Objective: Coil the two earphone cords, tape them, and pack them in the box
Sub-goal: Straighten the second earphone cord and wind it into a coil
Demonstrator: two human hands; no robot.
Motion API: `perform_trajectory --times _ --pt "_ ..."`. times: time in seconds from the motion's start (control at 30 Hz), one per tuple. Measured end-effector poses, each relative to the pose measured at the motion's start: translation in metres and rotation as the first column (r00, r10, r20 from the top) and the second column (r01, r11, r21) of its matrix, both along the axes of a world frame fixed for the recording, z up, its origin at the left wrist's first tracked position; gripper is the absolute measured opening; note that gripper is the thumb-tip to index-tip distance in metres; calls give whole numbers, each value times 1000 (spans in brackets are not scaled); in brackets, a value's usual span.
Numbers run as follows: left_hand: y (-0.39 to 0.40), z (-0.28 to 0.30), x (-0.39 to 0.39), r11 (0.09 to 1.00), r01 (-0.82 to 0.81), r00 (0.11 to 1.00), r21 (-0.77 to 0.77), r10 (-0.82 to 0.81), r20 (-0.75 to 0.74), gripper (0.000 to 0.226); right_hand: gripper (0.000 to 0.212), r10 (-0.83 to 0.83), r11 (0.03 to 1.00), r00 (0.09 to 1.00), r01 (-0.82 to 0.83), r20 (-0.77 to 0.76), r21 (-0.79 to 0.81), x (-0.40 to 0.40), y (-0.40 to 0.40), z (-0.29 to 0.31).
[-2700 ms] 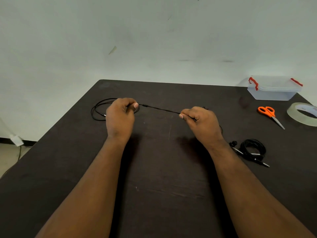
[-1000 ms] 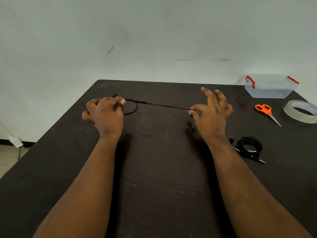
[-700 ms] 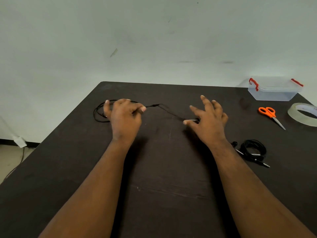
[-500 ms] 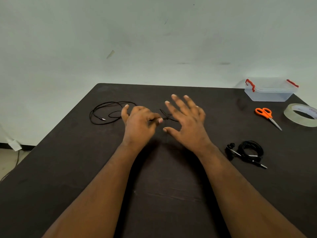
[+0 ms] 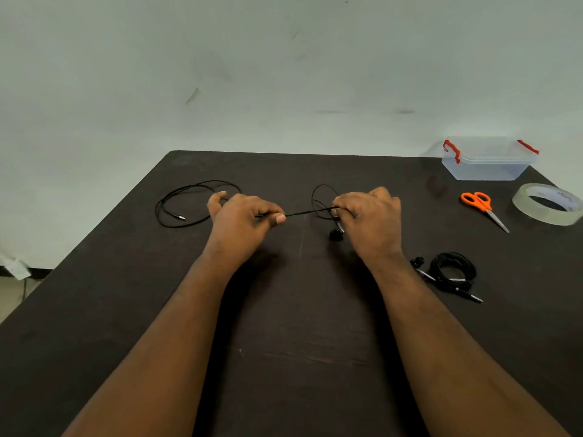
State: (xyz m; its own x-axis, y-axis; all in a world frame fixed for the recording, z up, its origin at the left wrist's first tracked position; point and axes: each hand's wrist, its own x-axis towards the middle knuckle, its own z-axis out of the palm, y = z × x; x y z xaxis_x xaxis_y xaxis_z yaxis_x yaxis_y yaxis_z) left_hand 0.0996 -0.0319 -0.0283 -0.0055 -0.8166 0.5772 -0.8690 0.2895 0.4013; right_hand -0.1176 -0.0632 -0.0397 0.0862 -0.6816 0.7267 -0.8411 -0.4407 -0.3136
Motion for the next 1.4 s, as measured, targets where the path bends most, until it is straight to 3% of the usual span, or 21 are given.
perform_trajectory --times 0.1,0.23,0.37,0.63,0.73,0.8,0.9,0.97,1.03,1.13,1.23,1.33,1.4 --pt "1 -1 7 999 -37 999 20 37 13 8 7 -88 996 996 88 4 11 -6 -2 1" --pt "0 -1 24 998 -59 994 -27 56 -96 5 5 -181 982 983 181 4 59 -15 -4 0" --pt "1 -1 31 990 -76 996 -119 71 -50 11 7 -211 975 976 206 57 89 -16 -5 0" --pt "-3 -6 25 988 -78 994 -131 67 -83 9 12 -232 957 968 210 93 201 -17 -6 -2" --pt "-3 -6 18 991 4 990 -133 -23 -139 8 30 -170 946 985 158 16 284 -12 -4 1" --pt "-2 -5 9 994 32 985 -106 -50 -164 6 58 -87 931 988 127 -130 342 -3 2 6" --pt "-3 -7 4 995 43 985 -95 -58 -162 4 98 15 948 961 74 -275 311 12 13 11" --pt "-3 -8 2 993 62 985 -103 -77 -154 2 106 133 960 948 -50 -291 276 20 18 8" --pt "-4 -8 -3 989 97 985 -113 -112 -131 3 98 271 935 932 -195 -241 295 26 18 4" --pt "-3 -8 -15 975 191 974 -114 -203 -101 9 60 377 899 923 -345 -78 268 28 15 0" --pt "0 -6 -19 962 254 961 -97 -263 -85 7 29 363 925 927 -347 -92 158 24 10 -1" --pt "1 -6 -17 965 259 963 -44 -261 -62 4 19 317 945 939 -301 -136 127 21 8 1" --pt "-1 -6 -11 973 227 968 -46 -231 -102 6 15 186 983 969 -182 -161 40 16 5 0"
